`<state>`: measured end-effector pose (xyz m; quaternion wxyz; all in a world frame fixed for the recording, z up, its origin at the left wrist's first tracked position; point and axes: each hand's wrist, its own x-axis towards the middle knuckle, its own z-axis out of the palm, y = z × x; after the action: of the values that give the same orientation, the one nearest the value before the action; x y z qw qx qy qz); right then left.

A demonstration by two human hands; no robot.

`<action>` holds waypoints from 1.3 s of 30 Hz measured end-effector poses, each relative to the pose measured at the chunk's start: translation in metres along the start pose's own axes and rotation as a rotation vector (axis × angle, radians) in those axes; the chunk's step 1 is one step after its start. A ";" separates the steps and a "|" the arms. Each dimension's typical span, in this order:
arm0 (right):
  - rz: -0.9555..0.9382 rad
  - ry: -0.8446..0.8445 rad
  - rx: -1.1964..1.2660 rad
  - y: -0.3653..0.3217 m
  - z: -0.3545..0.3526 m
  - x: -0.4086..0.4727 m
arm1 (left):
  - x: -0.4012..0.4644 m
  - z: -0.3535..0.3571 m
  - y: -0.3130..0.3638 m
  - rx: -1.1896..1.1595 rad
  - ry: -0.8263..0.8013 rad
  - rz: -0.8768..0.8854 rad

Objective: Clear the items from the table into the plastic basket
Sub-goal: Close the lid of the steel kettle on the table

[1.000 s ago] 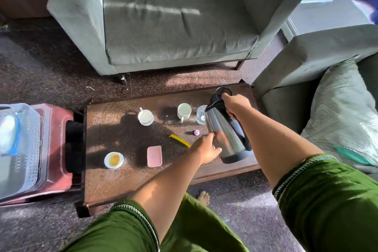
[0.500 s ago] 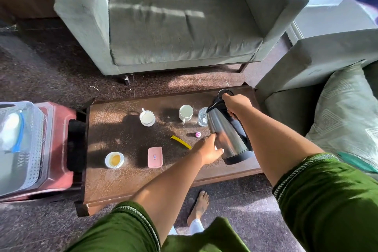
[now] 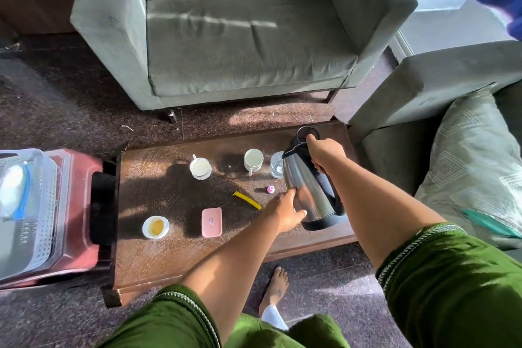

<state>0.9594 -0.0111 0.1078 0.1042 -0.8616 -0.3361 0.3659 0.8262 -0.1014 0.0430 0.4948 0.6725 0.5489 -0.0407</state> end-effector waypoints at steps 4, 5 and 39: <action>-0.012 0.024 -0.007 0.010 0.003 -0.001 | 0.000 0.001 0.000 0.074 0.005 -0.006; -0.007 0.023 -0.004 0.014 0.003 -0.002 | 0.000 0.002 0.000 0.078 0.010 -0.003; -0.174 0.125 0.249 0.069 0.001 -0.057 | -0.040 -0.016 0.023 -0.212 0.164 -0.163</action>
<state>0.9641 -0.1010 0.1095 0.2622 -0.8308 -0.3545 0.3398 0.8204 -0.1161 0.0893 0.5114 0.5709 0.6415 0.0324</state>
